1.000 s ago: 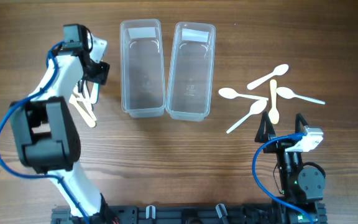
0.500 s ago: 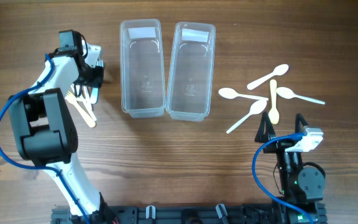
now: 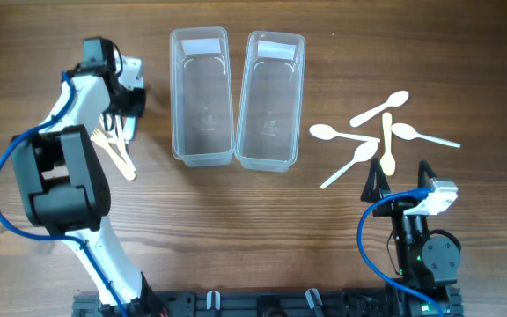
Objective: Pack container
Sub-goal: 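Lift the light-blue fork and drop it into the left container, then lower the left gripper and grasp a white fork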
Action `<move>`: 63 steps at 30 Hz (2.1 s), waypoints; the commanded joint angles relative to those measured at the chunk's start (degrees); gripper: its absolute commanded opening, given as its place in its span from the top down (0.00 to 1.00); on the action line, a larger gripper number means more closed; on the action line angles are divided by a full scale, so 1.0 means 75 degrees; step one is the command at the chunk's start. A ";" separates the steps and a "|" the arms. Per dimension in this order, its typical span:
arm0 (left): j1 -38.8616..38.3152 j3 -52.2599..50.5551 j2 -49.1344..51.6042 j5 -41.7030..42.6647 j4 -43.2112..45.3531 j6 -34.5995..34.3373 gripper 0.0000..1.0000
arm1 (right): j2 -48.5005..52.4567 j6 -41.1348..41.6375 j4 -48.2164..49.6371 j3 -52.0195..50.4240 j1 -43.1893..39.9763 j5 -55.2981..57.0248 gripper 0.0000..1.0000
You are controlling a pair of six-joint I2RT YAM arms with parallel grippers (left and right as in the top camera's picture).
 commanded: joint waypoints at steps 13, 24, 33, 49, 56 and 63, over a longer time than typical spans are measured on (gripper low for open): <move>-0.2932 0.1565 -0.1236 0.0149 -0.2020 -0.4639 0.96 | -0.0055 0.0111 0.0044 -0.0009 0.0017 0.0128 0.00; -0.1874 0.1958 -0.3048 -0.2407 -0.2404 -0.4511 0.29 | -0.0055 0.0111 0.0044 -0.0009 0.0017 0.0128 0.00; 0.0058 0.0752 -0.2162 -0.0382 -0.2973 -0.6123 0.48 | -0.0055 0.0111 0.0041 -0.0009 0.0017 0.0128 0.00; 0.0064 0.0749 0.0271 -0.0565 -0.1300 -0.3882 0.48 | -0.0055 0.0111 0.0041 -0.0009 0.0017 0.0128 0.00; 0.0064 0.0749 0.0280 -0.0565 -0.1311 -0.3885 0.56 | -0.0055 0.0111 0.0044 -0.0009 0.0017 0.0128 0.00; 0.0064 0.0297 0.0280 -0.0565 -0.1291 -0.3885 0.55 | -0.0055 0.0114 0.0044 -0.0009 0.0017 0.0128 0.00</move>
